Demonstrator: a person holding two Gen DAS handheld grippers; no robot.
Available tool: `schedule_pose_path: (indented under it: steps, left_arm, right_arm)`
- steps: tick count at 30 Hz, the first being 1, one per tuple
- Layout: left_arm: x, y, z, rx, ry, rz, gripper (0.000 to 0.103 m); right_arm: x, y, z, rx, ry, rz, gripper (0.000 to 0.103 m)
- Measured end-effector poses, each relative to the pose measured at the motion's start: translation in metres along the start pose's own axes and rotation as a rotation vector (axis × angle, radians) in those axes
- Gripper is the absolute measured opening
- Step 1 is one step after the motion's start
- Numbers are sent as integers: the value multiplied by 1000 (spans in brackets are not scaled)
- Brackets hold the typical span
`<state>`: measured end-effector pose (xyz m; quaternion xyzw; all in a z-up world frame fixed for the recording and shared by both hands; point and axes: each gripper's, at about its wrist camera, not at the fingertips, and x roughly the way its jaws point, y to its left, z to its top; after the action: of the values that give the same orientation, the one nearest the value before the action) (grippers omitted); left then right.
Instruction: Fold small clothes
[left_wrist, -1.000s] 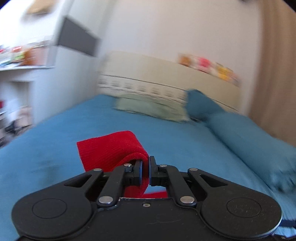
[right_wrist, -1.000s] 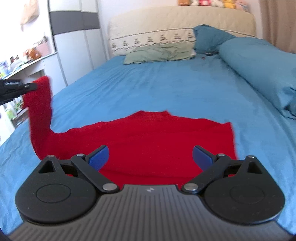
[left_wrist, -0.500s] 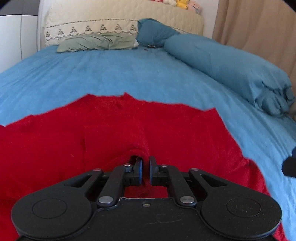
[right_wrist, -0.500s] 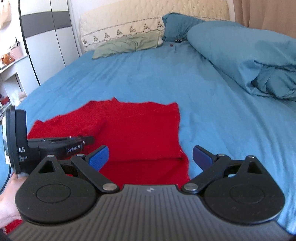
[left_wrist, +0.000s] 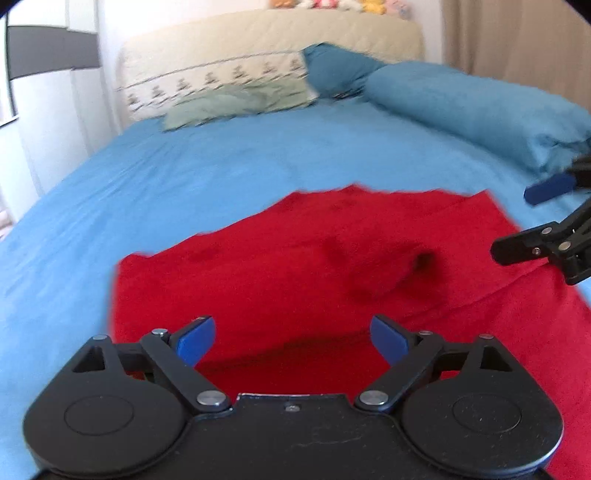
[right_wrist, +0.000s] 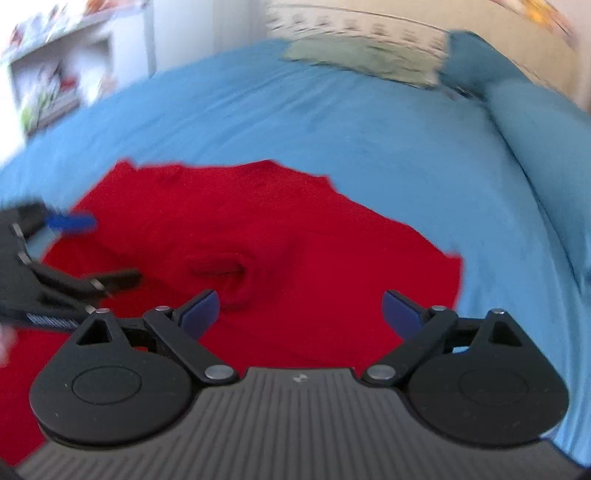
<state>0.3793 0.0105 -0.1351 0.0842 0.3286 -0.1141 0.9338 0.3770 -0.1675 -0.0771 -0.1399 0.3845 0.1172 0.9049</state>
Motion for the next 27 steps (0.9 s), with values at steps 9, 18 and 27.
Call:
schedule_pose_path:
  steps: [9, 18, 27]
  left_arm:
    - [6, 42, -20, -49, 34, 48, 94]
    - [4, 57, -31, -92, 32, 53, 94]
    - [3, 59, -32, -109, 22, 58, 94]
  right_arm:
    - [72, 83, 21, -463, 74, -67, 92]
    - [76, 58, 35, -312, 16, -99, 25]
    - [60, -50, -28, 305, 9, -60, 32]
